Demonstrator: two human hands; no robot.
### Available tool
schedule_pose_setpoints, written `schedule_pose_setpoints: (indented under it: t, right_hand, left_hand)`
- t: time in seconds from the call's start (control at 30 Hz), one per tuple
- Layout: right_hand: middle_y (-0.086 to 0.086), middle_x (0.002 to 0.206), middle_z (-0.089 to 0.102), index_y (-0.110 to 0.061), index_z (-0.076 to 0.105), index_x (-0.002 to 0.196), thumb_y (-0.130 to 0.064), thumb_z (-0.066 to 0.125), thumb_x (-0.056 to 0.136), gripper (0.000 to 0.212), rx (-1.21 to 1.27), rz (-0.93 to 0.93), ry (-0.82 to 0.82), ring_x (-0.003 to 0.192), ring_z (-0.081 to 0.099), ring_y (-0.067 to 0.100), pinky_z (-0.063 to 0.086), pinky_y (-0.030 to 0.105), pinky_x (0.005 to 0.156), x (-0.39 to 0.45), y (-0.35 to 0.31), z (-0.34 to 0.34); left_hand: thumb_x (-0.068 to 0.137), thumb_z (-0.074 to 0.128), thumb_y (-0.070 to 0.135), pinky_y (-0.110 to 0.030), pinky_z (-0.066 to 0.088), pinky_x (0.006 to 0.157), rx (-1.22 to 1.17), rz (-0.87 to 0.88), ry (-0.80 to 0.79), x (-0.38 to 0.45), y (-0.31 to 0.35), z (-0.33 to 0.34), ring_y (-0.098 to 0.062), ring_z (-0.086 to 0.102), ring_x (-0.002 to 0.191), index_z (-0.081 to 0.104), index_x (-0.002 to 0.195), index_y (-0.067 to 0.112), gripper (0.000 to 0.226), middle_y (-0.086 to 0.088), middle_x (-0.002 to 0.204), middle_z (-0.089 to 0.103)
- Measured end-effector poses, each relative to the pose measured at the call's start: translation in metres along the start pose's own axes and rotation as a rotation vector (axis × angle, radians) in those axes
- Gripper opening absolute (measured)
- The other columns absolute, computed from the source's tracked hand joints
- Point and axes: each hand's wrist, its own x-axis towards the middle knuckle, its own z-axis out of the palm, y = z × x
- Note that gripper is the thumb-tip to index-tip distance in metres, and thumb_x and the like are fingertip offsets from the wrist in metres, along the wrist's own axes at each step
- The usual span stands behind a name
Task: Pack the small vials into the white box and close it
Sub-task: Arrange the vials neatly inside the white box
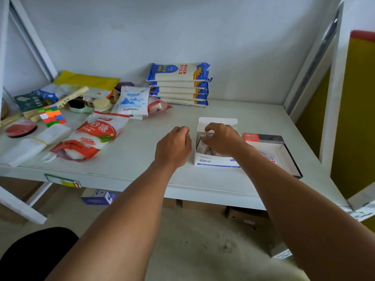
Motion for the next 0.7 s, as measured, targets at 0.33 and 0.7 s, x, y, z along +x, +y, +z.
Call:
schedule_pose_setpoints:
  t: [0.33,0.7]
  right_hand:
    - [0.0,0.099,0.058,-0.019,0.059,0.113,-0.036,0.063,0.091,0.028,0.319,0.171,0.063,0.085,0.063,0.018,0.057,0.026,0.067,0.002,0.001,-0.005]
    - [0.004,0.08,0.056,-0.013,0.053,0.088,-0.046,0.061,0.084,0.034,-0.086,0.145,0.011,0.078,0.056,0.023,0.045,0.033,0.066,-0.003,0.001,-0.02]
  left_hand:
    - [0.1,0.034,0.03,-0.025,0.038,0.064,-0.023,0.001,-0.008,0.004,0.008,0.006,-0.019,0.061,0.089,0.057,0.111,0.015,0.029,-0.003,0.109,0.065]
    - [0.099,0.034,0.027,-0.031,0.051,0.066,-0.032,-0.006,-0.037,0.001,0.004,0.007,-0.023,0.063,0.096,0.056,0.115,0.016,0.029,-0.004,0.114,0.064]
